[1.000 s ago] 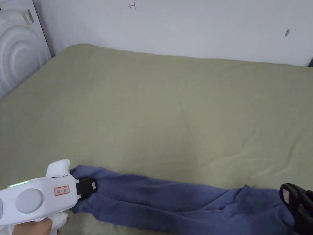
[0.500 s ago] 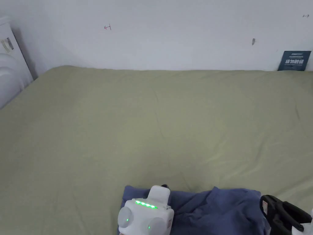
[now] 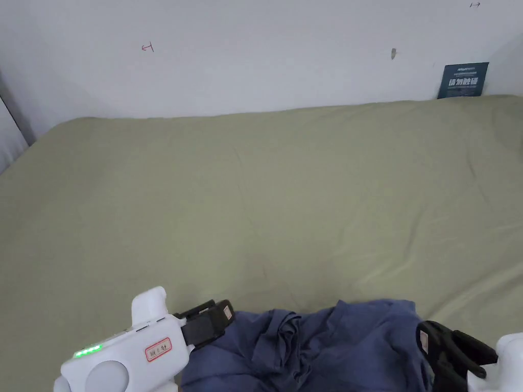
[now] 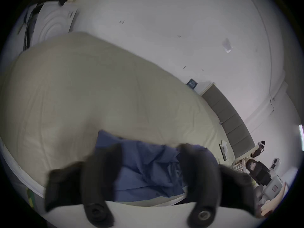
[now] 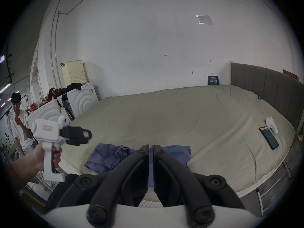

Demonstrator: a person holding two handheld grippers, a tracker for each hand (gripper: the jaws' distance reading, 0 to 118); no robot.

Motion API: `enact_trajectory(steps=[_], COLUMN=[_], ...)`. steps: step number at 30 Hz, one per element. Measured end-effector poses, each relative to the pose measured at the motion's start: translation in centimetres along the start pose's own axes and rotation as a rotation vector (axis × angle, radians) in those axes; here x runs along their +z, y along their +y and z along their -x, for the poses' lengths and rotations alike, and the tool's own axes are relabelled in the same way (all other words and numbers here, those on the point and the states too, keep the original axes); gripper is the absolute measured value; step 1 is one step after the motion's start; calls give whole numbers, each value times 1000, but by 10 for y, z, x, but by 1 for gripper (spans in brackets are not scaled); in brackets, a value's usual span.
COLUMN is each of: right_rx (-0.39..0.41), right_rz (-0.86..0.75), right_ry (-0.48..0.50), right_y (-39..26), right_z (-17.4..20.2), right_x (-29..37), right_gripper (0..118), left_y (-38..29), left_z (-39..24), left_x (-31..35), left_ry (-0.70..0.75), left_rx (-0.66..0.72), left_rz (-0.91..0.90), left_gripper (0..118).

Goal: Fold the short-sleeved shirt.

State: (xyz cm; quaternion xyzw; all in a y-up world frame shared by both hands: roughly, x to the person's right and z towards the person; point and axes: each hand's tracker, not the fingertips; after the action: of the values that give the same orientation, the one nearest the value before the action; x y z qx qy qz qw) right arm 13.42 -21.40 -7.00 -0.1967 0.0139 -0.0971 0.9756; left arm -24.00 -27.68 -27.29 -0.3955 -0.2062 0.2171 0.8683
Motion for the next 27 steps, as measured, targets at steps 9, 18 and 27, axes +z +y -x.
enact_trajectory(steps=[9, 18, 27], right_rx=[5, -6, 14], right_rz=[11, 19, 45], right_ry=[-20, -37, 22], right_y=[-4, -5, -14], right_z=[-5, -8, 17], right_x=[7, 9, -7], right_gripper=[8, 8, 9], left_y=[-74, -76, -36], left_z=[-41, -51, -29], left_x=[-97, -103, -7], left_ry=[-141, -157, -185], left_rx=[-7, 20, -86], left_rz=[159, 237, 89], left_gripper=[8, 7, 96])
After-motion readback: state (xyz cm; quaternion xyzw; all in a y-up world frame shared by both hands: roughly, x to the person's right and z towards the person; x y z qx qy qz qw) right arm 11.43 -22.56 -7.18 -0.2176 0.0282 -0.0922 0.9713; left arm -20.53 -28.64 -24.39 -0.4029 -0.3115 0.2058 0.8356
